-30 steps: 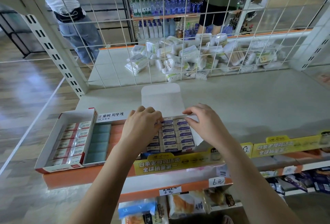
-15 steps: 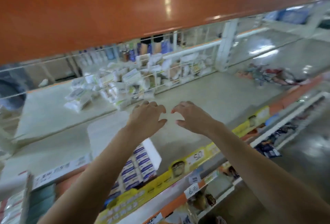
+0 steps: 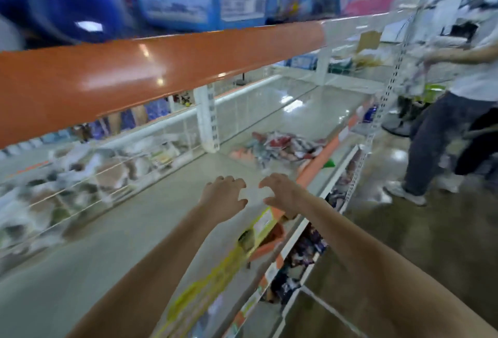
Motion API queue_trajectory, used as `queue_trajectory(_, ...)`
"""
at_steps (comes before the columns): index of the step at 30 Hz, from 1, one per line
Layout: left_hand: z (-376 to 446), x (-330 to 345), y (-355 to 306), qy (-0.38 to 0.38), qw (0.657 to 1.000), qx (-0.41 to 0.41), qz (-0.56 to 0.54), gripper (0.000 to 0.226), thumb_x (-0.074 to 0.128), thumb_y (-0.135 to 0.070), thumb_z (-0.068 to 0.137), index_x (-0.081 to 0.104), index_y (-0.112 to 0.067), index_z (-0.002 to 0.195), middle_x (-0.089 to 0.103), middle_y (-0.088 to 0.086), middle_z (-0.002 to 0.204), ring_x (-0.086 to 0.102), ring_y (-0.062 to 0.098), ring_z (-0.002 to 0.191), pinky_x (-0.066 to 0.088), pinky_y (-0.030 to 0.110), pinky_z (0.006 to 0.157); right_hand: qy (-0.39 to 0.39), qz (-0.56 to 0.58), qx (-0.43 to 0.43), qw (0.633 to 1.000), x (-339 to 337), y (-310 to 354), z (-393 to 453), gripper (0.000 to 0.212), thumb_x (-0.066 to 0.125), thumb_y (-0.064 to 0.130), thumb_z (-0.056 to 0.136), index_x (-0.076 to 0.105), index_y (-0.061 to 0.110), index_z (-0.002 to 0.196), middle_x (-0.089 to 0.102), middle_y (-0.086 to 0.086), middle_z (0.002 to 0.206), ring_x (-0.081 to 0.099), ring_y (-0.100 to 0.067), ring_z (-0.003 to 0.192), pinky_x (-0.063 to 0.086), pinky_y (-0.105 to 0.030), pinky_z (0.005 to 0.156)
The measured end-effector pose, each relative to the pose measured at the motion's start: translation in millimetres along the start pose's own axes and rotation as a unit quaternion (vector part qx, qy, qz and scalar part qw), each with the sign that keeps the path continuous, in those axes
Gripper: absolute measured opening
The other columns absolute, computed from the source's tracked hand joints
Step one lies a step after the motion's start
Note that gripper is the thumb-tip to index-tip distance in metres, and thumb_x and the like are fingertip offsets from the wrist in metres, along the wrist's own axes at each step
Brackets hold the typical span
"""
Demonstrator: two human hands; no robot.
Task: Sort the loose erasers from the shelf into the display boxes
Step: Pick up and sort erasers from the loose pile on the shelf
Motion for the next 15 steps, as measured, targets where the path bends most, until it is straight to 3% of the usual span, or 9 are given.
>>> queue_trajectory(6, 107, 12, -48, -0.002, 1.000, -0.008, -0.003, 0.041, 0.048, -0.038, 0.091, 0.048, -0.022, 0.129, 0.051, 0.006, 0.129, 0.046, 0.026, 0.120, 0.039, 0.036, 0.094, -0.020, 0.035, 0.019, 0.999, -28, -107, 43, 0.044, 0.051, 0.022, 0.094, 0.043, 0.013, 0.136, 0.036, -0.009, 0.145, 0.033, -0.025, 0.134, 0.028, -0.032, 0.105)
queue_trajectory(9, 150, 13, -49, -0.024, 0.999, -0.032, -0.029, 0.036, 0.048, -0.031, 0.090, 0.052, -0.019, 0.124, 0.053, 0.006, 0.127, 0.048, 0.026, 0.117, 0.040, 0.034, 0.092, -0.052, 0.053, 0.025, 0.997, -43, -144, 66, 0.038, 0.049, 0.013, 0.093, 0.049, 0.008, 0.131, 0.047, -0.014, 0.135, 0.043, -0.031, 0.125, 0.033, -0.036, 0.102)
queue_trajectory(15, 201, 9, -36, -0.050, 0.996, -0.076, -0.018, 0.049, 0.052, -0.030, 0.091, 0.039, -0.018, 0.137, 0.046, 0.005, 0.135, 0.042, 0.027, 0.123, 0.038, 0.037, 0.097, -0.092, 0.062, 0.069, 0.991, -61, -202, 113, 0.031, 0.051, 0.017, 0.089, 0.054, 0.004, 0.117, 0.059, -0.017, 0.113, 0.056, -0.033, 0.107, 0.042, -0.034, 0.087)
Point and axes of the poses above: each hand's wrist, its own z-axis towards the middle knuckle, its own x-axis out of the palm, y = z × x, the point moved 9 cm from there along z, towards the middle knuckle
